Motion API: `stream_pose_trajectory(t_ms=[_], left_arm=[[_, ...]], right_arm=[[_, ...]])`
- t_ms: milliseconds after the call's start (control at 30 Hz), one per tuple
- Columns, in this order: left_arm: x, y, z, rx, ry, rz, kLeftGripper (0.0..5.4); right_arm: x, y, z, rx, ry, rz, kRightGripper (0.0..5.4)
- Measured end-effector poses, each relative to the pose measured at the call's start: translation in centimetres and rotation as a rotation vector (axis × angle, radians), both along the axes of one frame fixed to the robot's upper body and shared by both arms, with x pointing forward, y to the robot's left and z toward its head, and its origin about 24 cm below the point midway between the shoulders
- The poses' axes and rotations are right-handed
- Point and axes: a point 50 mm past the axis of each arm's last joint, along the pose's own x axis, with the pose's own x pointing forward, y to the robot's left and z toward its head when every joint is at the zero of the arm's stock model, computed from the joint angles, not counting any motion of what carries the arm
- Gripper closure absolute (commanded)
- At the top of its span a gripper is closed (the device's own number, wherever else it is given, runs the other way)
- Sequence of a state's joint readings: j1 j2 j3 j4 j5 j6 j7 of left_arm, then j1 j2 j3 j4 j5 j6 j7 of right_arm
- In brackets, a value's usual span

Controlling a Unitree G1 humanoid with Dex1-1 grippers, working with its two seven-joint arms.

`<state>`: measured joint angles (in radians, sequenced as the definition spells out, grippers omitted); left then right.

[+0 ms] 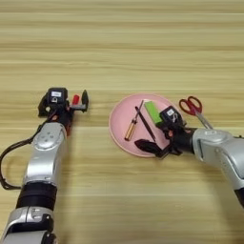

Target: Move the objects on the table

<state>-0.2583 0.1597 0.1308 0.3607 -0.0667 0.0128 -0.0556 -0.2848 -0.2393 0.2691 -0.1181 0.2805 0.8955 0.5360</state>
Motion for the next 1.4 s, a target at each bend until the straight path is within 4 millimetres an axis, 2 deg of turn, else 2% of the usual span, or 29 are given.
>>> stream_pose_trajectory(t_ms=[367, 867, 1400], left_arm=[[0.0, 0.0, 0.0, -0.001, 0.000, 0.002, 0.03], [0.0, 0.1, 0.0, -0.003, -0.002, 0.005, 0.03], [0.0, 0.1, 0.2, -0.010, -0.010, 0.007, 0.03]], right_arm=[[0.5, 0.2, -0.1, -0.001, -0.012, 0.005, 0.00], [1.3, 0.3, -0.8, -0.181, -0.153, 0.080, 0.00], [1.5, 0.2, -1.0, -0.210, -0.165, 0.109, 0.00]])
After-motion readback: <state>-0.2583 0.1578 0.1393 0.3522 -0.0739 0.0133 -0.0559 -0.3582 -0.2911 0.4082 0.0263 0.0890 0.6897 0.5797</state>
